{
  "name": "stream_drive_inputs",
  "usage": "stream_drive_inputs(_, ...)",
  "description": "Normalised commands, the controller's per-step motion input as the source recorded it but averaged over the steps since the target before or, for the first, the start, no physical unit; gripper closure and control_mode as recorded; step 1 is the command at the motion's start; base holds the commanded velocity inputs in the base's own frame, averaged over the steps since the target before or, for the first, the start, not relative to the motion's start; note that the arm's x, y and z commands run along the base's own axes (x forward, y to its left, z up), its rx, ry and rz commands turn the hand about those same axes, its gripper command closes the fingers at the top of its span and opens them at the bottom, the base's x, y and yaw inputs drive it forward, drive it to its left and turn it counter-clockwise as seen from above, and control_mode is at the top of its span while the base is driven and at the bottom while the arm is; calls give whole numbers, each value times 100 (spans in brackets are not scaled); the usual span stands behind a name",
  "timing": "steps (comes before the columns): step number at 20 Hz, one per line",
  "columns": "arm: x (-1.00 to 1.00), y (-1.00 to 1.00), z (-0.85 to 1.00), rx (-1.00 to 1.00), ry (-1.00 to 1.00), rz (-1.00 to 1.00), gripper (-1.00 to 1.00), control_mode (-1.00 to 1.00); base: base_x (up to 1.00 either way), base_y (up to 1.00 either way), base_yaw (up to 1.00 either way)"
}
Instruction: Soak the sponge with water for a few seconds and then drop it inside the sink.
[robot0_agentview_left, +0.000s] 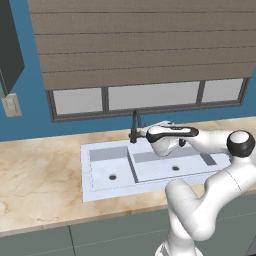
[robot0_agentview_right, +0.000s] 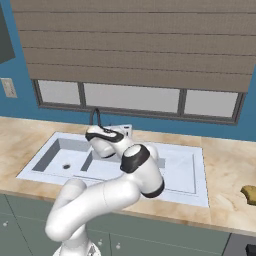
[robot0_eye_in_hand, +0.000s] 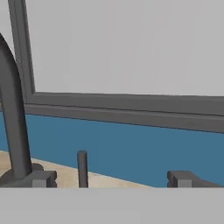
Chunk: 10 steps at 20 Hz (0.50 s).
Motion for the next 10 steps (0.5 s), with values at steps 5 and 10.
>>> stream_drive_inputs(5, 16, 0, -19, 1, -2, 9, -100, -100, 0, 0, 0)
stream_drive_inputs(10, 32, 0, -14, 0, -1, 4, -100, -100, 0, 0, 0)
